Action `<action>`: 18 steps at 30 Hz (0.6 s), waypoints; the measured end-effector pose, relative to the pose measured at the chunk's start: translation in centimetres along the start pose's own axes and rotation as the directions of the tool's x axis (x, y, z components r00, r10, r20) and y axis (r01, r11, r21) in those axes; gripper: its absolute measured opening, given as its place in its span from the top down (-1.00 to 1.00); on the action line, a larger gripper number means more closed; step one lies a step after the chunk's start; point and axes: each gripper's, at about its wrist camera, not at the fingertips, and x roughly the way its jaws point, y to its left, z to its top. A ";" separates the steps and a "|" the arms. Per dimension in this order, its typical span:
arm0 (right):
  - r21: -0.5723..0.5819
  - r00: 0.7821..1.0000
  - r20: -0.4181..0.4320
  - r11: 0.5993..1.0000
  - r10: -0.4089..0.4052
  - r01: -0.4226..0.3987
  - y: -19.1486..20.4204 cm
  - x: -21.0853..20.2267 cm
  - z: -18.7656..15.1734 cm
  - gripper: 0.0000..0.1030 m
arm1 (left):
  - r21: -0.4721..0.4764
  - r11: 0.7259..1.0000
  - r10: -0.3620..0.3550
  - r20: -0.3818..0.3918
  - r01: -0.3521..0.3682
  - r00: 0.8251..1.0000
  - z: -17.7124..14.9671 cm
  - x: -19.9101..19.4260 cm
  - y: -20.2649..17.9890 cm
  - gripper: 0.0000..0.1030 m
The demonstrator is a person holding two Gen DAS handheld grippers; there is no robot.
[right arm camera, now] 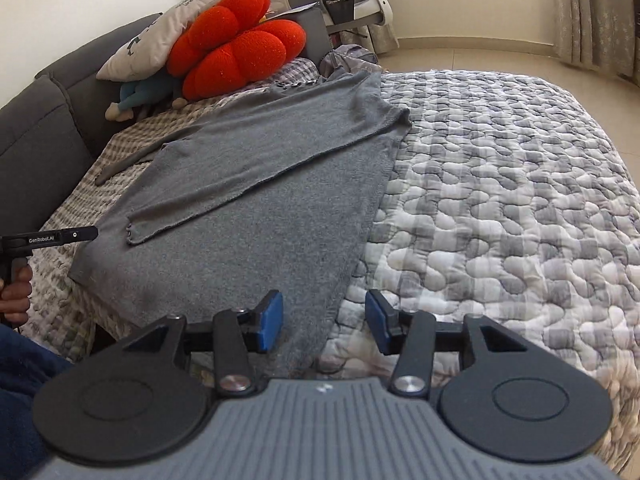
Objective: Fold clothes
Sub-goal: 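Release the hem with the left gripper and move it toward the sleeve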
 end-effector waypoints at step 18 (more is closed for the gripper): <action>-0.026 0.993 0.032 0.993 -0.112 0.113 1.1 -1.2 0.0 0.90 | -0.078 0.996 -0.042 -0.014 0.041 0.999 0.0 -1.6 1.5 0.86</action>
